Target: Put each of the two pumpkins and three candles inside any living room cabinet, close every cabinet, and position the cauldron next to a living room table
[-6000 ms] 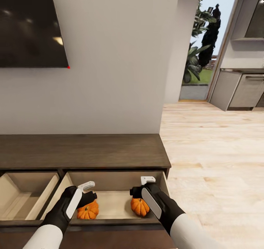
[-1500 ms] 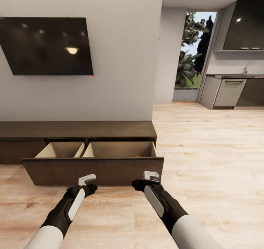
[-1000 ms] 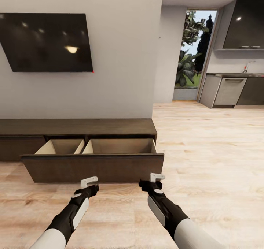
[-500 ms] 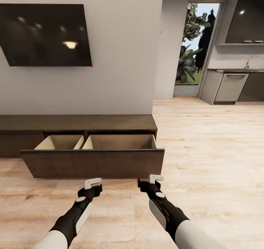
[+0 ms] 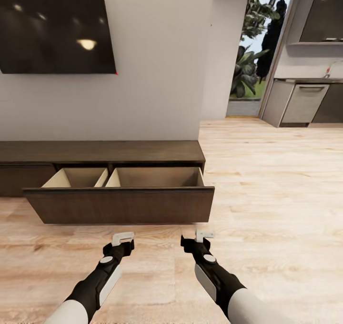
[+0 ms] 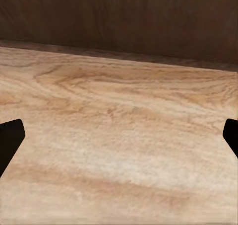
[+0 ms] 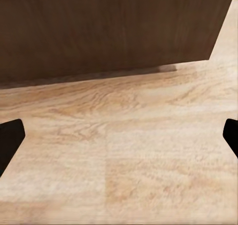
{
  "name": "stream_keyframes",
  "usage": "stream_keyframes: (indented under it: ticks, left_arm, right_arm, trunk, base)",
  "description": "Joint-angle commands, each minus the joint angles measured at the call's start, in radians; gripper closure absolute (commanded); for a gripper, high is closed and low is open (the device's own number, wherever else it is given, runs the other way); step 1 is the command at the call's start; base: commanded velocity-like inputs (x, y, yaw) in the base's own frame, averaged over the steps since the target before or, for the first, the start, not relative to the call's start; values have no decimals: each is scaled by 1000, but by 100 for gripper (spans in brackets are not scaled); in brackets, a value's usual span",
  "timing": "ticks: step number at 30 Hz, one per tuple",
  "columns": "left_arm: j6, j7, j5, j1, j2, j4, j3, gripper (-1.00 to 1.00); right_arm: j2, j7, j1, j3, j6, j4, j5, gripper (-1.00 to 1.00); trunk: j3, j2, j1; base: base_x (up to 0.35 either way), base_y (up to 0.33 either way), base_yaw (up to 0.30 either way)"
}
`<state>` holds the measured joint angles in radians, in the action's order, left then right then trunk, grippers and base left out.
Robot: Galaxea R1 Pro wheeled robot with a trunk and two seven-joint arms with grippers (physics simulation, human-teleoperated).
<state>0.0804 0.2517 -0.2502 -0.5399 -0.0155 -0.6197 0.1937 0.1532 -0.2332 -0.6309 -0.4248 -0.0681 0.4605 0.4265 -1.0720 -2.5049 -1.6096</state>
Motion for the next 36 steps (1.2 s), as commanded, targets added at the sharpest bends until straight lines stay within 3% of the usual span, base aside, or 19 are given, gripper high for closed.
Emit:
stream_keyframes:
  ticks: [1,11,19,36]
  left_arm:
    - [-1,0,0,0,1,0,1,-100]
    - [-5,0,0,0,2,0,2,-100]
    - [-30,8,0,0,-2,0,-2,-100]
    - [-34,8,0,0,0,0,-1,-100]
  right_arm:
    - [0,0,0,0,0,-1,0,-100]
    - [0,0,0,4,-3,0,0,-100]
    - [0,-1,0,4,-52,-1,1,-100]
    - [-1,-1,0,6,-60,-2,1,-100]
  trunk:
    - [-4,0,0]
    - [-43,-3,-5]
    - [-43,-3,-5]
    - [-43,-3,-5]
  base:
    - [0,0,0]
    - [0,0,0]
    - [50,0,0]
    - [319,0,0]
